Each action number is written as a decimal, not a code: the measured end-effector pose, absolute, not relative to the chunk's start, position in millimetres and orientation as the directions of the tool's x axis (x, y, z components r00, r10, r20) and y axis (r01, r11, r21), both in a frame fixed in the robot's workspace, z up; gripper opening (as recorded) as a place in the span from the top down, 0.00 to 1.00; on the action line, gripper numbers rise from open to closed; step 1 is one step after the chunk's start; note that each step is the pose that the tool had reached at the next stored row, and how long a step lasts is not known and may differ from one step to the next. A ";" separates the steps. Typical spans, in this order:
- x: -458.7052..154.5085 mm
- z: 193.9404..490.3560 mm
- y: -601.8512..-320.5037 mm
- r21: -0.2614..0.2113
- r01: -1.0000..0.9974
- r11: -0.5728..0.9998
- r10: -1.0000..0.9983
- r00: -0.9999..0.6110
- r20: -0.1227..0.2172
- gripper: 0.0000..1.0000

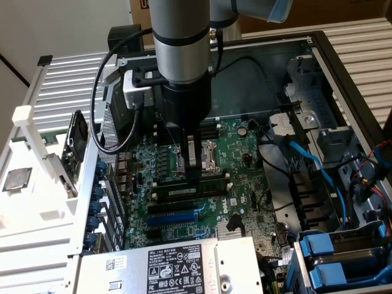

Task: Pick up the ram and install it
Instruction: 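Insert the ram into the slot, then press down the ram until it locks into place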

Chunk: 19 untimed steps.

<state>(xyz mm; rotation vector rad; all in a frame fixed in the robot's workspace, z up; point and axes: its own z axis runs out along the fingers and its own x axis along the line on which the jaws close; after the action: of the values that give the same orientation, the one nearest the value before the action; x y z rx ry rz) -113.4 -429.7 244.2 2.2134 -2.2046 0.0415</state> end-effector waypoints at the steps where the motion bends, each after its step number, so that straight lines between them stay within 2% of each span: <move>1: -113.4 244.4 -429.7 -0.007 -1.000 -0.004 -1.000 0.004 0.031 0.73; 15: -113.5 244.5 -429.7 -0.007 -1.000 -0.004 -1.000 0.004 0.031 0.73; 16: -113.4 244.5 -429.7 -0.007 -1.000 -0.004 -1.000 0.004 0.031 0.75; 17: -113.4 244.5 -429.7 -0.007 -1.000 -0.004 -1.000 0.004 0.031 0.81; 18: -113.5 244.5 -429.7 -0.007 -1.000 -0.004 -1.000 0.004 0.031 0.81; 19: -113.4 244.5 -429.7 -0.007 -1.000 -0.004 -1.000 0.004 0.031 0.88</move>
<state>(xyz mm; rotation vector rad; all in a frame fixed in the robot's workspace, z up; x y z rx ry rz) -113.4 -429.7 244.5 2.2136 -2.2048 0.0413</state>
